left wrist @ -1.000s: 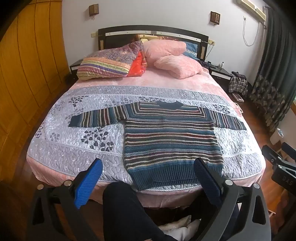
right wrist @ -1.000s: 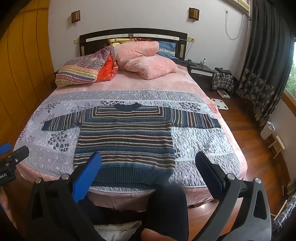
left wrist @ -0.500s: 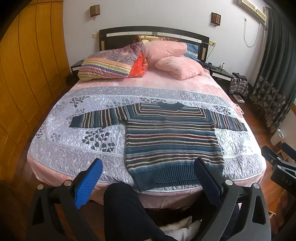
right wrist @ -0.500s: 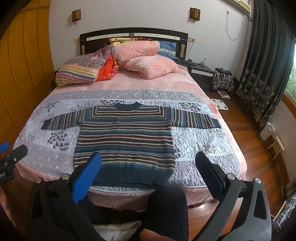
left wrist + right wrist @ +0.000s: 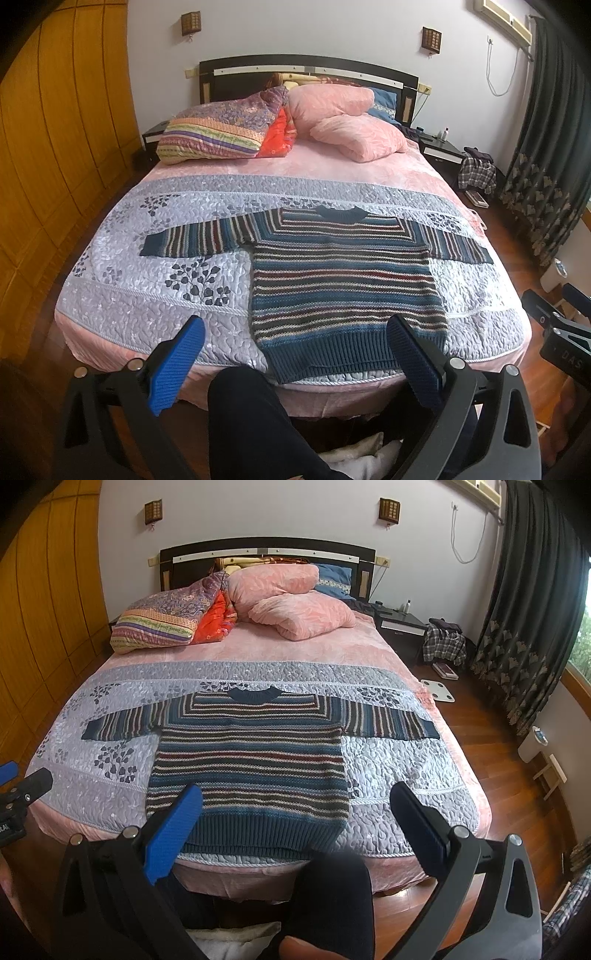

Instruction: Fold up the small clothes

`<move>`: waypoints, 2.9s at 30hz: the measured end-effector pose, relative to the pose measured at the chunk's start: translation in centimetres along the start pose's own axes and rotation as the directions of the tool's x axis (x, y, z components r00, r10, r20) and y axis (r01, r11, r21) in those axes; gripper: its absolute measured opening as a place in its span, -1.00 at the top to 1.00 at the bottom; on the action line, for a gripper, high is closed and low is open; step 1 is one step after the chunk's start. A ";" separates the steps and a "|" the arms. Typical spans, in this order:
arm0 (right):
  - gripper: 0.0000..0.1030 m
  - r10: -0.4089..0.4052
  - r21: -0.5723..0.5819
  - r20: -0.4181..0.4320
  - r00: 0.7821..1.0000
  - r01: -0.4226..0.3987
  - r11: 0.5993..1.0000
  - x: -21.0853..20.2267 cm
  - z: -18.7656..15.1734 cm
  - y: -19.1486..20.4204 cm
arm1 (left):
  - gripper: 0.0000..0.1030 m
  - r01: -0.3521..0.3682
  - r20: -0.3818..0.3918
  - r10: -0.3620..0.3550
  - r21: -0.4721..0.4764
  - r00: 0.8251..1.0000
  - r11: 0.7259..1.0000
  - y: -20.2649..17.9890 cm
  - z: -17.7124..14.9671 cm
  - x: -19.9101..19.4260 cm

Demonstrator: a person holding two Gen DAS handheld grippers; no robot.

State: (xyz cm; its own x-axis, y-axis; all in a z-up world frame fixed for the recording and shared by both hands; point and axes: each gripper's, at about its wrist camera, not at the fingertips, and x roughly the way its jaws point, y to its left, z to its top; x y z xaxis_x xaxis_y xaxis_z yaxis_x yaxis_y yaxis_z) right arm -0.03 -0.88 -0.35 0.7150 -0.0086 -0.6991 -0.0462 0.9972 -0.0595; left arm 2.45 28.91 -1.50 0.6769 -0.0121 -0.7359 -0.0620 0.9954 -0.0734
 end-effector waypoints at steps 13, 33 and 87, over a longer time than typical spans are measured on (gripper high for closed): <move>-0.95 -0.006 -0.005 0.009 1.000 0.006 1.000 -0.7 0.9 0.6 | -0.92 0.000 0.010 0.000 -0.004 1.000 1.000 0.0 0.5 -0.5; -0.95 -0.012 0.004 0.010 1.000 0.012 1.000 -0.8 0.8 0.7 | -0.92 -0.003 0.016 0.003 0.001 1.000 1.000 0.0 0.3 -0.6; 0.09 0.427 0.862 -0.086 0.900 -0.147 0.484 39.5 -3.1 -34.3 | -0.92 0.265 -0.042 -0.273 -0.136 0.961 0.955 -2.3 5.7 24.9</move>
State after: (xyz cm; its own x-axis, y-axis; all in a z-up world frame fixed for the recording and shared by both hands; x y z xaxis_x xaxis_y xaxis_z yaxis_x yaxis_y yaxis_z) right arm 27.61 -35.65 -28.11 0.5642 0.4113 -0.7159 0.4737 0.5489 0.6887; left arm 23.63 26.83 -15.82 0.6371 -0.2869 -0.7154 0.0202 0.9341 -0.3565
